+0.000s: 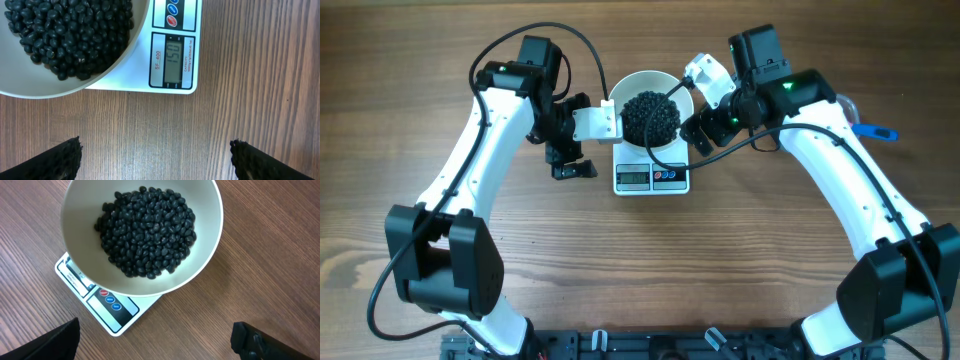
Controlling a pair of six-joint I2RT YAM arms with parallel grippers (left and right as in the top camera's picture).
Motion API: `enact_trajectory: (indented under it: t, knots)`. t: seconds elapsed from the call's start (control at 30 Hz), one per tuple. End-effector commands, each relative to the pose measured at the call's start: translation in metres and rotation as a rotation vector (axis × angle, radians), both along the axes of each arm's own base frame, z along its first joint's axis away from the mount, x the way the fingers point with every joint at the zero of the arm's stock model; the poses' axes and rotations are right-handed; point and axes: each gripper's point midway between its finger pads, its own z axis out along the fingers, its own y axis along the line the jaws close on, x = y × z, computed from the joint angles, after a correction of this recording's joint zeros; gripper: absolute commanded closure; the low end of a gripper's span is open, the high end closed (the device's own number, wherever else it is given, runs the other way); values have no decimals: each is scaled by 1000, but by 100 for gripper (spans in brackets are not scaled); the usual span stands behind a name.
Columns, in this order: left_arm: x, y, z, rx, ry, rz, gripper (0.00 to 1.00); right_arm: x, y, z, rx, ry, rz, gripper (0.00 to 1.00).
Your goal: Scoop item into bowl and weigh 150g on scale
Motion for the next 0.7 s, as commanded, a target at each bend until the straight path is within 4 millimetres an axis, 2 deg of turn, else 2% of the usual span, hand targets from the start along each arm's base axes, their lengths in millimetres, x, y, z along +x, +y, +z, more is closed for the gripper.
enact_trajectory:
  t: [0.0,0.13,0.4,0.5,0.53,0.57,0.67]
  knots:
    - [-2,-2,-1,-23,7,-17,0,6,-14,4,-62,-39,-51,0]
    - [-2,-2,-1,-23,7,-17,0,10,-32,24,-135,-121,-106,1]
    - [-2,-2,-1,-23,7,-17,0,-17,-40,105,-56,-302,-121,0]
    - [-2,-2,-1,-23,7,-17,0,-46,-49,135,-32,-348,-120,0]
    - [-2,-2,-1,-23,7,-17,0,-59,-53,145,-26,-362,-121,0]
    - [-2,-2,-1,-23,7,-17,0,-83,-61,166,-7,-408,-125,0]
    - [-2,-2,-1,-23,7,-17,0,-106,-69,190,22,-477,-131,0]
